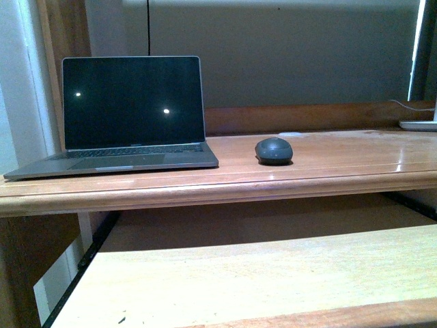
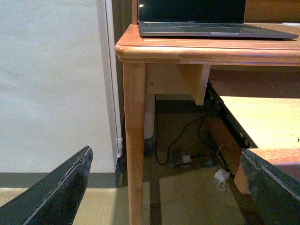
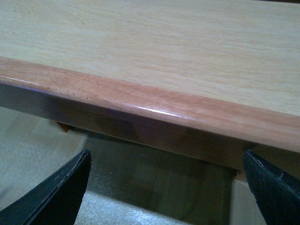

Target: Place mouse

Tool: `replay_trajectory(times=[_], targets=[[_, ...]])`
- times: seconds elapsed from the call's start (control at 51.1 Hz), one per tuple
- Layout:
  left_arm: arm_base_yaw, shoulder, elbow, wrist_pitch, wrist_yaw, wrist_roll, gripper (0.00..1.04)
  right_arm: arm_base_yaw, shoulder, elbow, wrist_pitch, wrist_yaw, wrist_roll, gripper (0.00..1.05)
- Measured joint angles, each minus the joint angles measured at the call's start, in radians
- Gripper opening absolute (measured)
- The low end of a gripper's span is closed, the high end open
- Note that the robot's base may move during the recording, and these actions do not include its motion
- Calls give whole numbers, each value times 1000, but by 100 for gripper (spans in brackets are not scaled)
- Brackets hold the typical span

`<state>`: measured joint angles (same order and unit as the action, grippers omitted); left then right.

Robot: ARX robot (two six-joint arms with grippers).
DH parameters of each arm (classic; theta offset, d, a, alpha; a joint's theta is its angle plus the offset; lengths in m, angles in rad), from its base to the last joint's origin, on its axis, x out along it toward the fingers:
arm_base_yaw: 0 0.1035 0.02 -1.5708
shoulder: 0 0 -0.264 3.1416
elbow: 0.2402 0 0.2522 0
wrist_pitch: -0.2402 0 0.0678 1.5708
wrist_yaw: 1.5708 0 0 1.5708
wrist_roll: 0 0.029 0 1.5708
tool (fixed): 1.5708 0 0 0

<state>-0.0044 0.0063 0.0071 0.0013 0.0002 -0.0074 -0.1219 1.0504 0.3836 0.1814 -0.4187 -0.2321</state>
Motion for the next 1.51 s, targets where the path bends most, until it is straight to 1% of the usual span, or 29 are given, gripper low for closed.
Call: replay_trajectory(times=[0.098, 0.255, 0.372, 0.49, 0.666, 0.842, 0.959, 1.155, 1.331, 1.508], targets=[[0, 0, 0, 0, 0, 0, 97, 115, 116, 26, 100, 105, 41, 97], [0, 0, 0, 0, 0, 0, 97, 234, 277, 134, 195, 230, 114, 97], [0, 0, 0, 0, 0, 0, 97, 307, 387, 246, 232, 304, 167, 97], [0, 0, 0, 0, 0, 0, 97, 372, 496, 378, 239, 377, 212, 97], [0, 0, 0, 0, 0, 0, 97, 438, 652, 555, 224, 471, 237, 97], [0, 0, 0, 0, 0, 0, 97, 452, 702, 630, 192, 497, 259, 97], [0, 0, 0, 0, 0, 0, 97, 434, 658, 603, 184, 439, 271, 97], [0, 0, 0, 0, 0, 0, 97, 374, 482, 459, 184, 343, 257, 97], [0, 0, 0, 0, 0, 0, 97, 361, 477, 389, 209, 344, 246, 97], [0, 0, 0, 0, 0, 0, 97, 376, 544, 397, 238, 380, 247, 97]])
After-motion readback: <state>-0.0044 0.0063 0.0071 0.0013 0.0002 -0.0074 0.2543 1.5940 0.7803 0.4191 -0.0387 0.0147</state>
